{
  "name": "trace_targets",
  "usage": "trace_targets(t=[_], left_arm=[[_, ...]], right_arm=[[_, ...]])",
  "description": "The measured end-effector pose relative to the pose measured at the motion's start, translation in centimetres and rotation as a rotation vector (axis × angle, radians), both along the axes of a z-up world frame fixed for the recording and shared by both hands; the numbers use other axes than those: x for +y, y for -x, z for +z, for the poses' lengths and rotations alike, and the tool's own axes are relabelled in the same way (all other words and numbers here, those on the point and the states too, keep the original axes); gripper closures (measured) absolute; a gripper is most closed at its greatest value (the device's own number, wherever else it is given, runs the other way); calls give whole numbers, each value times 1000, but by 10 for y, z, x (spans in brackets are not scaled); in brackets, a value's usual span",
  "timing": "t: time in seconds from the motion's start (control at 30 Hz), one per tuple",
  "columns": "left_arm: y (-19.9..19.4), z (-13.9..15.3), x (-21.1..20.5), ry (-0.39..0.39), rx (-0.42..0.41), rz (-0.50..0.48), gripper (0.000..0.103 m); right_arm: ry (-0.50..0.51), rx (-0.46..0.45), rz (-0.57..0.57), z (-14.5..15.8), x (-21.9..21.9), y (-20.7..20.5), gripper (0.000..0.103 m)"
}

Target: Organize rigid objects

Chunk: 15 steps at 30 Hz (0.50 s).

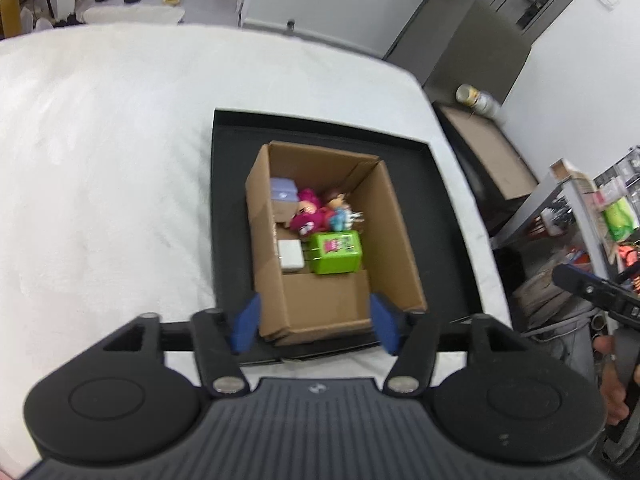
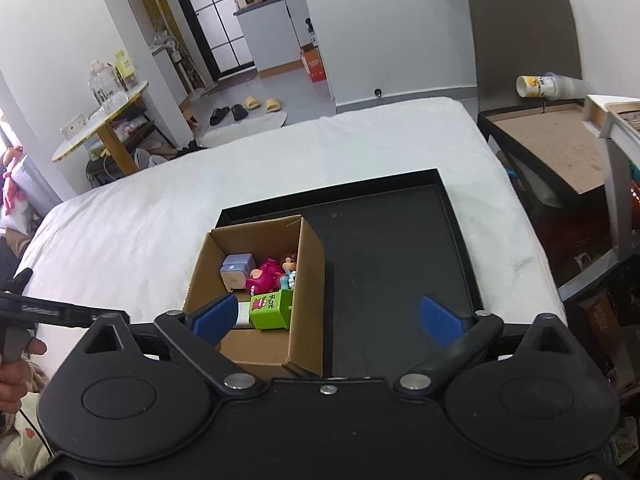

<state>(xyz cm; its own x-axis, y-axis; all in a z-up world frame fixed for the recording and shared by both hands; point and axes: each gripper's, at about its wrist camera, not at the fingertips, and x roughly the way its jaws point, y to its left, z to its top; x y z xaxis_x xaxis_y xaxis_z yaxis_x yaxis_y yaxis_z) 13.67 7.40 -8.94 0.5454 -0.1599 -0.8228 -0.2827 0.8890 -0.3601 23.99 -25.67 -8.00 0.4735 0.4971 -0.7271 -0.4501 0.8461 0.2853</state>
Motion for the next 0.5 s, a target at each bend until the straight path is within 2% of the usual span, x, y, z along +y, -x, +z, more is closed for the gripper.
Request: trace_targets(t=[0.17,0.5], left_arm=[[23,22,-14,-19,-71,-4,26],[64,62,-34,-120,-169,-36,14]], right_arm=[[-11,-9,-16,8,-13,12,0],[-38,-16,-36,23,-32,33,0]])
